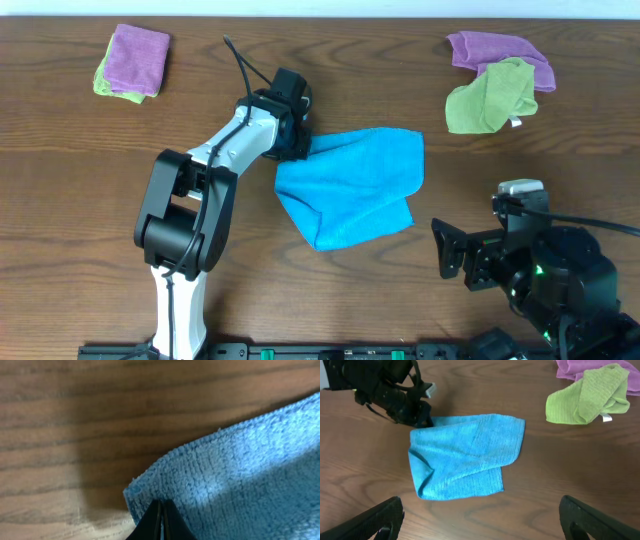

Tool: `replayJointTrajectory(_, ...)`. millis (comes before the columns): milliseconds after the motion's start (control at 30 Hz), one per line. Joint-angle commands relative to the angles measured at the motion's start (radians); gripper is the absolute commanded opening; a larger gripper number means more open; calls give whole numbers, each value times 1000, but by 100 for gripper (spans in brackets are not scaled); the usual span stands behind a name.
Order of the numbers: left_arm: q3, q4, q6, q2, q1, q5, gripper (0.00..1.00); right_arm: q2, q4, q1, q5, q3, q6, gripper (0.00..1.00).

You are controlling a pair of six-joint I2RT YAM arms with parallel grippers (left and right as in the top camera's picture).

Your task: Fold the cloth

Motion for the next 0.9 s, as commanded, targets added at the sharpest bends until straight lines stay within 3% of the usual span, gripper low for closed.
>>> replayJointTrajectory(0, 19, 4, -11, 41, -4, -32, 6, -1, 0, 5, 14, 8, 14, 99)
replayJointTrajectory(100, 19, 14, -12, 67, -4, -81, 6, -1, -1, 5, 14, 8, 14, 99)
replayJointTrajectory(400, 19, 132, -12, 98, 40, -488, 6, 1, -6, 5, 14, 8, 17, 99)
replayJointTrajectory(867, 35, 179, -12, 93, 164, -430, 6, 87, 0, 5, 32, 8, 17, 99)
